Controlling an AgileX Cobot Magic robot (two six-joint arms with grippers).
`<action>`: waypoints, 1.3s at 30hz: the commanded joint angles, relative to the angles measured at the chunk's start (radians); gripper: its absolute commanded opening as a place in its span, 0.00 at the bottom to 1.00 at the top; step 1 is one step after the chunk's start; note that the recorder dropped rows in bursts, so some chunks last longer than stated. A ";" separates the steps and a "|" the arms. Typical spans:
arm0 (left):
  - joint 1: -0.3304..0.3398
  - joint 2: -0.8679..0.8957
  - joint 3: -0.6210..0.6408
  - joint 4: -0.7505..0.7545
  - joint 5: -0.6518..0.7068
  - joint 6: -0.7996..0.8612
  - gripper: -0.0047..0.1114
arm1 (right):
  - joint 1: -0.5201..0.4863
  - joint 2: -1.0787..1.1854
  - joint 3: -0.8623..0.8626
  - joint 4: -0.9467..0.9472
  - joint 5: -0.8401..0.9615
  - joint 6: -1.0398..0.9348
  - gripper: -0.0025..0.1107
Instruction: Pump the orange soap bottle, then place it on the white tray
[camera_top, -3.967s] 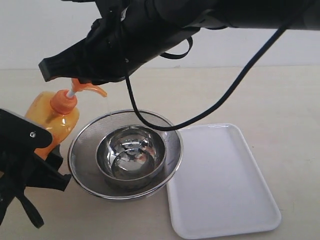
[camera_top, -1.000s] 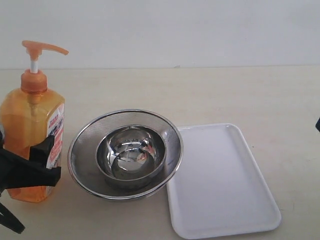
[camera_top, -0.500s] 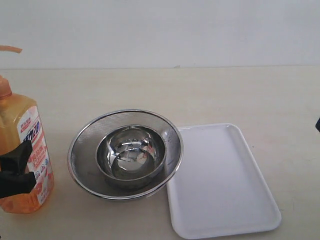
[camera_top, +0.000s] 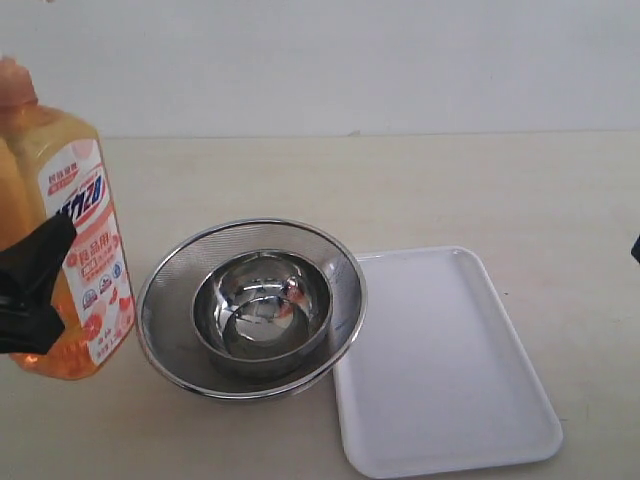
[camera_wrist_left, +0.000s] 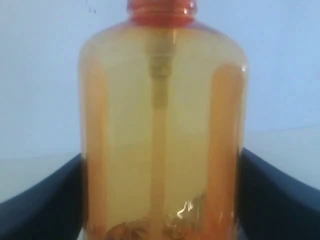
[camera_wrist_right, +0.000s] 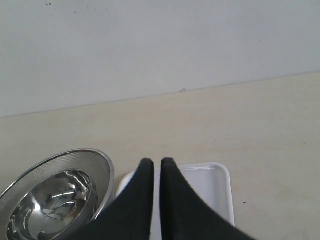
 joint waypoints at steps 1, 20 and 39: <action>-0.004 -0.045 -0.104 0.161 -0.080 0.024 0.08 | -0.002 -0.009 0.006 -0.004 0.002 -0.003 0.03; -0.004 0.133 -0.469 0.490 0.086 -0.179 0.08 | -0.002 -0.009 0.006 -0.007 -0.001 -0.003 0.03; -0.095 0.724 -0.800 0.688 -0.091 -0.399 0.08 | -0.002 -0.009 0.006 -0.007 -0.001 -0.003 0.03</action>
